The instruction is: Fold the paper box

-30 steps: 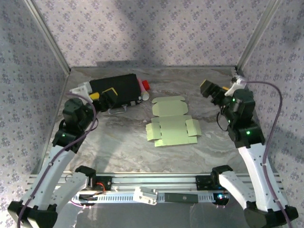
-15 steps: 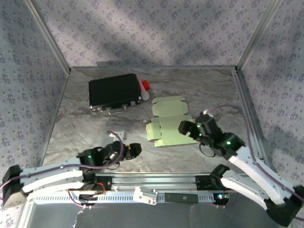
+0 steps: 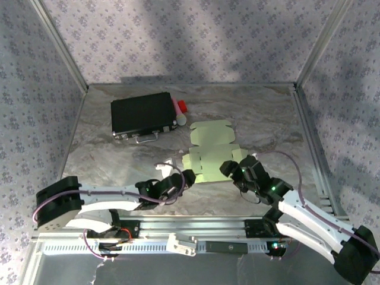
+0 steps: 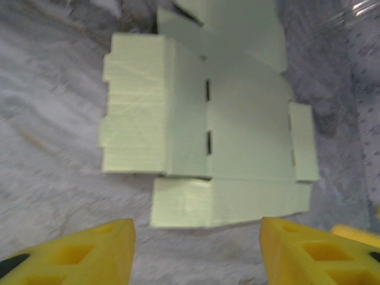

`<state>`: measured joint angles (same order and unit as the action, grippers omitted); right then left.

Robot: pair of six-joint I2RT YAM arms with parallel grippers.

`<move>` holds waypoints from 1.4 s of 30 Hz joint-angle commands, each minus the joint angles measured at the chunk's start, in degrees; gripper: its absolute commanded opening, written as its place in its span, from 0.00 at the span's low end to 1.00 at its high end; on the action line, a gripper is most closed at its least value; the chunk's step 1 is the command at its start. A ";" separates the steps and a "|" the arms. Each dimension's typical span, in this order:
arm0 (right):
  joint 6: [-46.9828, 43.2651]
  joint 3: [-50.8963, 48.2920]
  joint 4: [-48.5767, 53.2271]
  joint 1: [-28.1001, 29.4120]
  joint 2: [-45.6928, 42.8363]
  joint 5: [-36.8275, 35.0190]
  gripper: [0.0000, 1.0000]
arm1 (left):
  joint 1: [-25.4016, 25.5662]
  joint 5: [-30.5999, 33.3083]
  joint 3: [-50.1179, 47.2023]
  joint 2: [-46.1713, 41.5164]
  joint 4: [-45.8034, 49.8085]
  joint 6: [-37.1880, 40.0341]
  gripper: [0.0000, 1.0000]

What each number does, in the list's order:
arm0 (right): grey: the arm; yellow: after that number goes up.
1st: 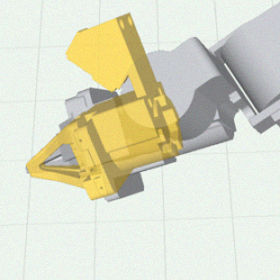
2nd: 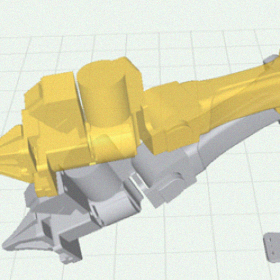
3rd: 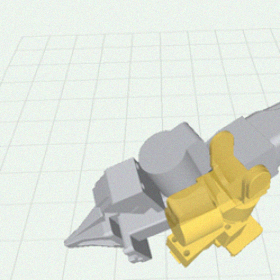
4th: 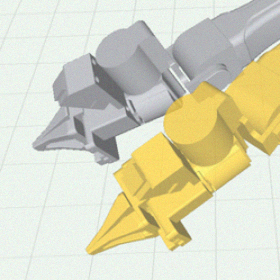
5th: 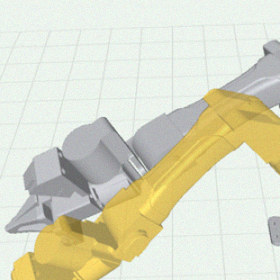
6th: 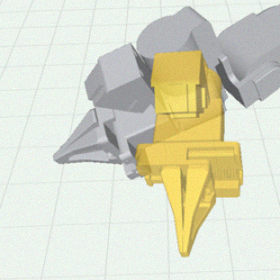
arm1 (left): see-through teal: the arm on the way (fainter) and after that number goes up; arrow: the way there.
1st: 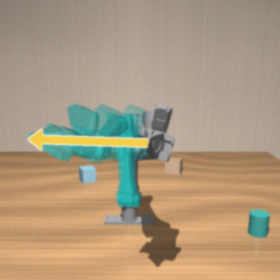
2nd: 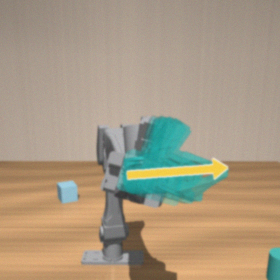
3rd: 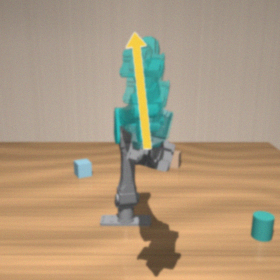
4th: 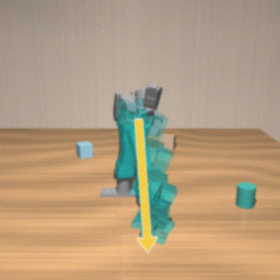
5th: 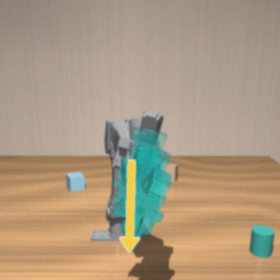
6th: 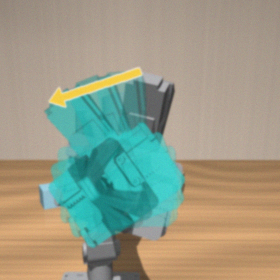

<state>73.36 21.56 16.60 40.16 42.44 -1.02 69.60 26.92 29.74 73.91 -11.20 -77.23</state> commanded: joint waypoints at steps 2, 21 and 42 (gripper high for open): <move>13.30 -4.25 -10.98 1.78 -0.08 0.44 0.75 | -7.19 -9.19 3.53 1.98 -4.77 3.82 0.48; 24.43 -10.75 -22.34 4.25 8.63 -4.40 0.70 | -21.00 -26.12 14.23 19.55 -1.80 19.86 0.18; 19.81 -10.56 -20.46 -4.56 5.84 -0.10 0.69 | -20.41 -25.35 11.51 23.90 -4.56 19.28 0.13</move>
<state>95.66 9.78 -7.46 36.45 51.75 0.05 48.56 1.72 41.67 98.74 -16.93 -58.94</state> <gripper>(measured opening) 0.687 0.126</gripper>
